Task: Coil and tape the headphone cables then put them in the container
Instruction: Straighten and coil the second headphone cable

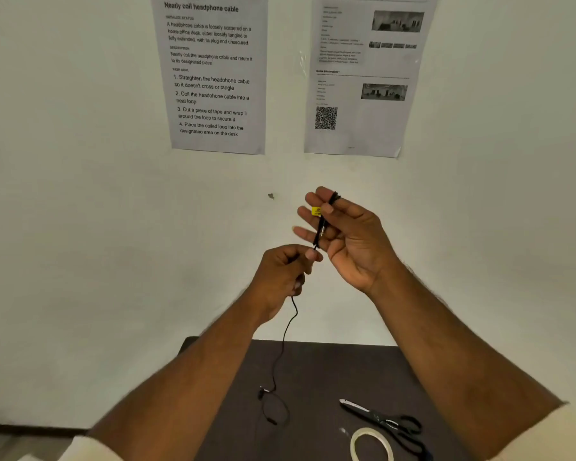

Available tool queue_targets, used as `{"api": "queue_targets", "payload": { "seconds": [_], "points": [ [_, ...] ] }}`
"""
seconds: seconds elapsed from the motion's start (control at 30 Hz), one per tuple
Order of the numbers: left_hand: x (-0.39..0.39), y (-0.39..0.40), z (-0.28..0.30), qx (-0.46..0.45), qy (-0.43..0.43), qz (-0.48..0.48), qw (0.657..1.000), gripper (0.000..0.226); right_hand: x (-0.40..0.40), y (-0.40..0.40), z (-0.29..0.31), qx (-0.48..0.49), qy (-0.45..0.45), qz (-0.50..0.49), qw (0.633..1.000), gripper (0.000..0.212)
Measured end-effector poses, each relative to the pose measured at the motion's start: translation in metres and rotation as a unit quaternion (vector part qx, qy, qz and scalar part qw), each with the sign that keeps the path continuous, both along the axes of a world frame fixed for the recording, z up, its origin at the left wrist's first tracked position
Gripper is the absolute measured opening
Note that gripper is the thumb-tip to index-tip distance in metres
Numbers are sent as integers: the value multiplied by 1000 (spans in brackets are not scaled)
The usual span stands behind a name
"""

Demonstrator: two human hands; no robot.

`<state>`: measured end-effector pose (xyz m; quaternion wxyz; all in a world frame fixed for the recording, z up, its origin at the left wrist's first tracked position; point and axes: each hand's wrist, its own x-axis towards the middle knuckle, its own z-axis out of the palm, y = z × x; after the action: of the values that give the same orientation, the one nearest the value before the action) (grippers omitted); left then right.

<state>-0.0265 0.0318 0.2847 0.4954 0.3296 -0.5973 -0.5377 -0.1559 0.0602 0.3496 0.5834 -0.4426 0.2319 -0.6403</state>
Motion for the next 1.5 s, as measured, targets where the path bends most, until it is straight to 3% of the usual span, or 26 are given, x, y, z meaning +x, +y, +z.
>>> {"api": "queue_targets", "payload": {
  "seconds": [0.1, 0.2, 0.3, 0.37, 0.5, 0.73, 0.83, 0.97, 1.1, 1.3, 1.5],
  "points": [
    [1, 8, -6, -21, -70, 11, 997, 20, -12, -11, -2, -54, 55, -83, 993, 26],
    [10, 11, -2, -94, -166, 41, 981, 16, -28, -18, -13, -103, 233, -178, 951, 27],
    [29, 5, 13, -160, -259, 66, 950, 10, -45, -22, -29, -93, 374, -155, 910, 24],
    [40, -1, 28, -196, -303, 79, 929, 8, -50, -20, -38, -58, 392, -103, 913, 25],
    [46, -6, 59, -238, -358, 65, 900, 6, -45, -13, -48, 12, 333, -29, 942, 24],
    [37, -8, 88, -314, -386, -12, 867, 4, -29, 2, -48, 64, 316, 87, 943, 26],
    [35, -11, 89, -289, -335, -37, 896, 2, -19, 10, -42, 73, 272, 129, 951, 30],
    [30, -10, 72, -239, -206, -51, 947, 10, -13, 18, -30, 63, 202, 171, 962, 26],
    [22, -5, 41, -125, -59, -71, 988, 31, -10, 18, -17, 10, 140, 153, 978, 27],
    [9, 3, 11, -13, -4, -54, 998, 49, -9, 12, -14, 1, 79, 116, 990, 27],
    [7, 9, -12, 10, -44, -60, 997, 24, -12, 2, -8, -28, 22, 58, 998, 26]
  ]
}}
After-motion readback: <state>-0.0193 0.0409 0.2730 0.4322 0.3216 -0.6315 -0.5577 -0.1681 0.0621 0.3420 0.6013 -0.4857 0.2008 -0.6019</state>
